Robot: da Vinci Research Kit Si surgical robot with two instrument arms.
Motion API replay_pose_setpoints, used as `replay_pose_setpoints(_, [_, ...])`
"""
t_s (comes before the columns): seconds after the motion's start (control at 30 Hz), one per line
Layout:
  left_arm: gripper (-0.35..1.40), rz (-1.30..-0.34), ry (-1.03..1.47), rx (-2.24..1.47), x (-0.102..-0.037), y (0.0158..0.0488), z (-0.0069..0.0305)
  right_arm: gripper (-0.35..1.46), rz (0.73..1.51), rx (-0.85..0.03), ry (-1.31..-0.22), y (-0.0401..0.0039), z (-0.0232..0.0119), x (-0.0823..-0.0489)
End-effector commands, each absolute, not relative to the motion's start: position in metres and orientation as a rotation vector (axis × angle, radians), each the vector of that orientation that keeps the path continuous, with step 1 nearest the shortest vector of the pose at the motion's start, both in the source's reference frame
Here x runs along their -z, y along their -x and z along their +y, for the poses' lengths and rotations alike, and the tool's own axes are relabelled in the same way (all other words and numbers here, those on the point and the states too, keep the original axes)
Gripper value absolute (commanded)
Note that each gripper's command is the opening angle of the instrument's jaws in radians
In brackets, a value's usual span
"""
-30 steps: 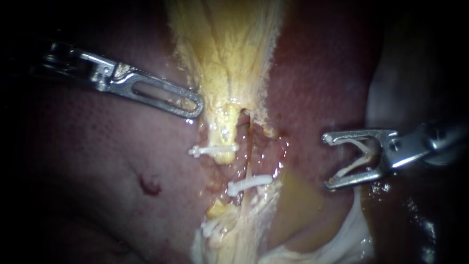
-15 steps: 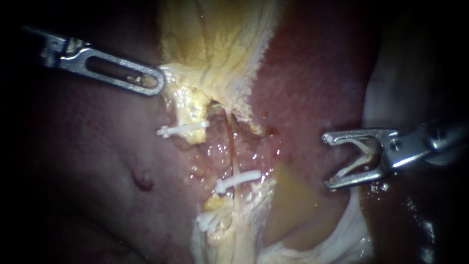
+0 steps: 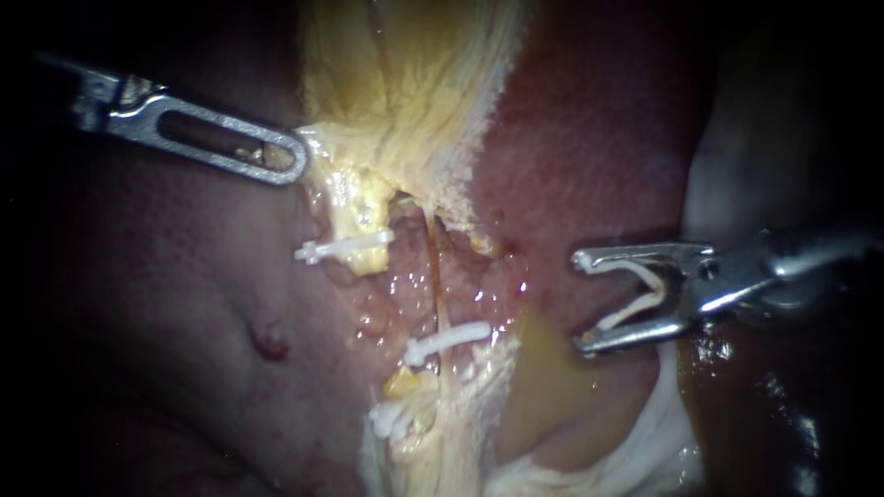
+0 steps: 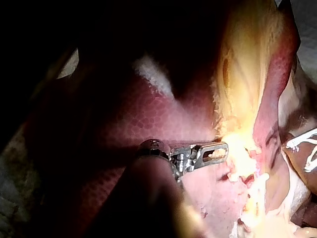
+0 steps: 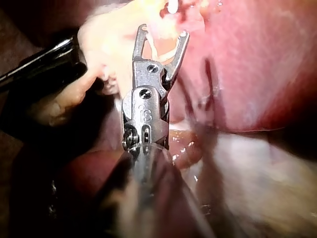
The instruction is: Clipping second clip right tube
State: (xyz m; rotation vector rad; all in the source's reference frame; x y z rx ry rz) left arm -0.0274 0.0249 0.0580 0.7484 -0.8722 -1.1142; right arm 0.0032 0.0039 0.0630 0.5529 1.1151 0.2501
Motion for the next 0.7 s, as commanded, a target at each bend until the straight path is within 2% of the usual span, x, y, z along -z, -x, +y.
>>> replay_pose_setpoints(0.03, [-0.35,-0.872,-0.748,1.115,-0.0580,0.0274,0.0248,0.50,1.113,-0.260,-0.566,-0.0038,0.0037,-0.0634])
replay_pose_setpoints(0.3, [-0.35,-0.872,-0.747,1.115,-0.0580,0.0274,0.0248,0.50,1.118,-0.321,-0.633,-0.0069,0.0028,-0.0658])
replay_pose_setpoints(0.7, [-0.35,-0.872,-0.745,1.116,-0.0581,0.0276,0.0246,0.49,1.136,-0.410,-0.722,-0.0097,0.0040,-0.0685])
